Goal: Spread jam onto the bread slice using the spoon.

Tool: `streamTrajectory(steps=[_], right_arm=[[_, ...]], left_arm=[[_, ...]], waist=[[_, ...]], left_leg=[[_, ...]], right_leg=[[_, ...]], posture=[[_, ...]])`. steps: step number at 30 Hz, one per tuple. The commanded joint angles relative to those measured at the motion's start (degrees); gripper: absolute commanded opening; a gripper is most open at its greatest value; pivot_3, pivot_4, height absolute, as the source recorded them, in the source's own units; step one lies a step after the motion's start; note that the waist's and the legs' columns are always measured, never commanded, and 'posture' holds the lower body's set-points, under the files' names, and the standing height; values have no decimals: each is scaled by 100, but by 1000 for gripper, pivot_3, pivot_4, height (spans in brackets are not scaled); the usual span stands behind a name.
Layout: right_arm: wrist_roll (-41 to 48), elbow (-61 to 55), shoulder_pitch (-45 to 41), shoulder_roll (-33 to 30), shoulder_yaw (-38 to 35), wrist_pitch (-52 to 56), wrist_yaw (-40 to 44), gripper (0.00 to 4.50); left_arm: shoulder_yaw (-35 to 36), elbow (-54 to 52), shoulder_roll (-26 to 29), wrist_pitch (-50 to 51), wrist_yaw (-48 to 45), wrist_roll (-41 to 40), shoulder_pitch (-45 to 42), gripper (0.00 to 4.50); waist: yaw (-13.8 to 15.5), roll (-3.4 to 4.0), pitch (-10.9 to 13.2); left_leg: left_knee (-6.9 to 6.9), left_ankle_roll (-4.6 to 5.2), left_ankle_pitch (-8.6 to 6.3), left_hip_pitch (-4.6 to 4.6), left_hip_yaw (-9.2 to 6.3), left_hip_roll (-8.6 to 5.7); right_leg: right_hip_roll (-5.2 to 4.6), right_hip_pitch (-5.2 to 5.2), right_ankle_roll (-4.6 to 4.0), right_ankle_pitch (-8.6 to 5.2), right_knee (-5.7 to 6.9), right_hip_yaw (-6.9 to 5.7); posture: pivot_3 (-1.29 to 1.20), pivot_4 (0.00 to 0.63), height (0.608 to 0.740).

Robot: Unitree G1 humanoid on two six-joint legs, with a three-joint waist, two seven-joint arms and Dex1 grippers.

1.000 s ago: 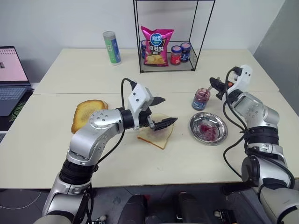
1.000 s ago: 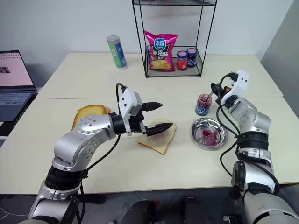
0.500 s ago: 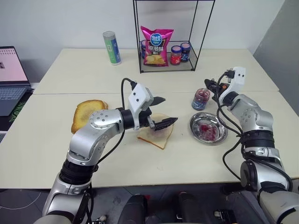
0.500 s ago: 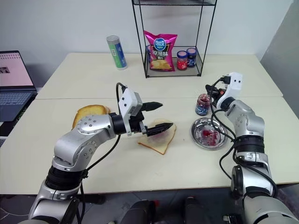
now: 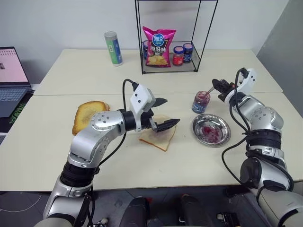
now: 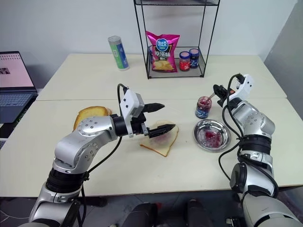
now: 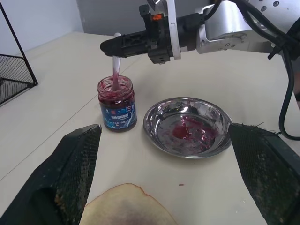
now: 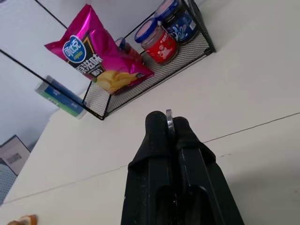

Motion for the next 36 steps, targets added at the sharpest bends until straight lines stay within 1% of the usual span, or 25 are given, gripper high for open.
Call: streamTrajectory(steps=[1,11,14,15,17,24,36], right_arm=[[198,-111,-191,-42,-189,7,-114,53],[672,15,-292,16,-686,112,-532,53],[638,-45,-267,-9,-580,80,-507,53],[467,-124,-210,-63,-358,13,-395,53],[389,-212,-163,-62,-195,17,-329,53],[864,-113,-297,57,-639,178,-630,53],[1297,30,-410,85,-1038,343,-1002,53]], left_arm=[[63,-174,-1,-119,-20,-2,-63,4500],[67,-146,3,-125,-67,8,-78,4500],[60,-129,0,-134,-76,16,-93,4500],[58,-124,4,-141,-86,19,-95,4500],[60,-119,4,-145,-93,17,-98,4500],[62,-97,8,-164,-106,15,-97,4500],[63,-108,23,-168,-108,6,-88,4500]], waist=[[0,0,0],[1,0,0],[1,0,0],[1,0,0],[-2,0,0],[2,0,0],[-2,1,0]], left_leg=[[0,0,0,0,0,0],[0,0,0,0,-1,0],[0,0,0,0,0,0],[0,0,0,0,0,0],[0,0,0,0,0,0],[0,0,0,-1,0,0],[-1,0,0,-1,0,0]], right_leg=[[0,0,0,0,0,0],[0,0,0,0,0,-1],[0,0,0,0,0,0],[0,0,0,0,0,0],[0,0,0,0,0,0],[0,0,0,0,-1,0],[1,0,0,0,-2,-1]], posture=[[0,150,740],[0,150,740],[0,150,740],[0,150,740],[0,150,740],[0,150,740],[0,150,740]])
